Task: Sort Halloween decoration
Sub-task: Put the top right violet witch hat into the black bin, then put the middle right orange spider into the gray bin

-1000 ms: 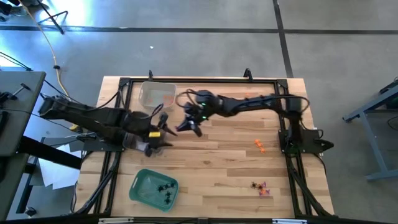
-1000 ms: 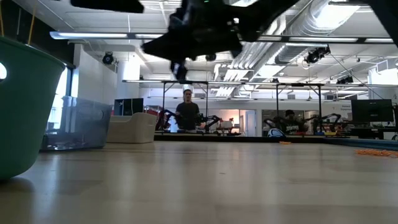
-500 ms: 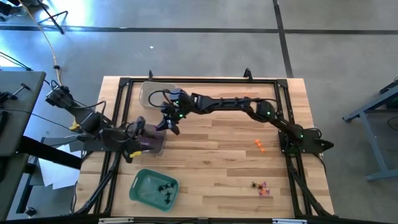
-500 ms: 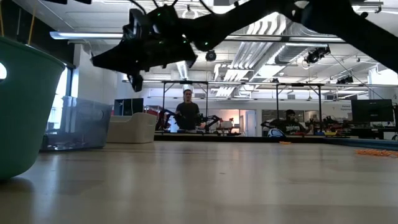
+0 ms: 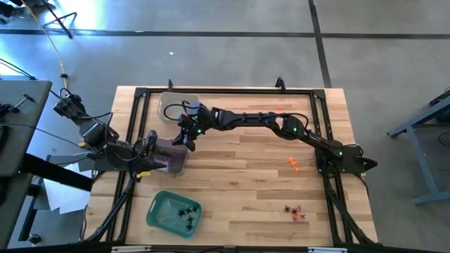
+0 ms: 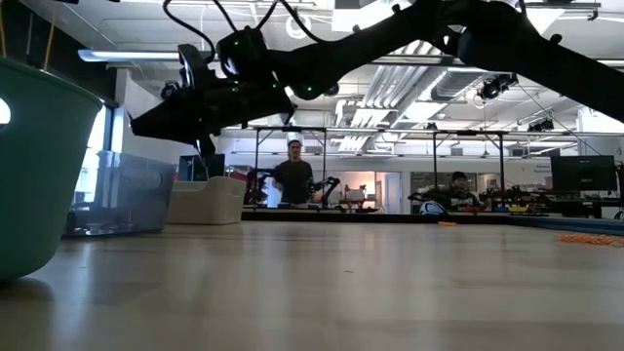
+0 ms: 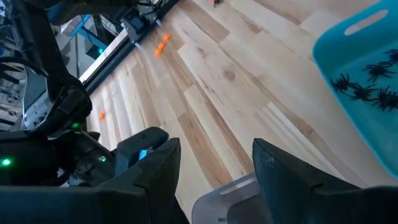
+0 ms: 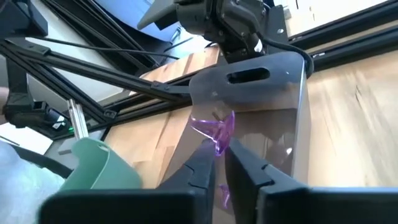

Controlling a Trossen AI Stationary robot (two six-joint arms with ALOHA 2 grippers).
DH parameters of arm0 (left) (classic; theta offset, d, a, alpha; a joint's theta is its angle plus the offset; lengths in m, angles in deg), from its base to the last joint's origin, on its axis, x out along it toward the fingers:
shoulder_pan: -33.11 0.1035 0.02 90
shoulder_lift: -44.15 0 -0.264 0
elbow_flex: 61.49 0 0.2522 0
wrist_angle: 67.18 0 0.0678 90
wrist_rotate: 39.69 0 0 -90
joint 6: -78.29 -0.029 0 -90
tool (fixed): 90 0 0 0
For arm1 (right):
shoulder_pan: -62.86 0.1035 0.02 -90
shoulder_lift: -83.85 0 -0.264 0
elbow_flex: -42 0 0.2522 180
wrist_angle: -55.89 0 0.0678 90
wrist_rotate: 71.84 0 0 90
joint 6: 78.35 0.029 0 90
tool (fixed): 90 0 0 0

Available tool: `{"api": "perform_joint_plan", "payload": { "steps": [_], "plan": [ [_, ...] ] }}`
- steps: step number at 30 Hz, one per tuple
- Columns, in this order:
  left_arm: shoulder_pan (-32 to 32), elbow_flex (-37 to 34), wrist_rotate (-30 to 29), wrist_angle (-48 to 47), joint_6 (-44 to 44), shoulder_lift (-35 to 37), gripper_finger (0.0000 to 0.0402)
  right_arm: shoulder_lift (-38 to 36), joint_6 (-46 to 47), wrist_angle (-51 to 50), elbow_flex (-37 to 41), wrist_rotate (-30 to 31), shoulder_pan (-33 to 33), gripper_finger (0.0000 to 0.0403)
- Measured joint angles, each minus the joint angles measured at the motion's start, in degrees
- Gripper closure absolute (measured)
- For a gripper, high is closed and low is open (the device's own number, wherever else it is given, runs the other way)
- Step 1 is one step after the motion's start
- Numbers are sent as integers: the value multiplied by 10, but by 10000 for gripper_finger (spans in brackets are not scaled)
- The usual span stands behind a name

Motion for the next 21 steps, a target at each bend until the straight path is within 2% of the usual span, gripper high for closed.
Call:
{"api": "perform_joint_plan", "payload": {
  "steps": [6, 10, 17, 21],
  "plan": [
    [0, 0, 0, -6, 3, 0, 216, 0, 15, -3, 0, -32, 0, 292],
    [0, 0, 0, -7, 8, 0, 216, -2, 29, -22, 0, -50, -1, 256],
    [0, 0, -7, 0, 9, -15, 216, -21, 8, -86, 0, -47, -2, 251],
    [0, 0, -10, 8, 13, -21, 216, -48, -55, -184, 0, 18, -1, 262]
  ]
}}
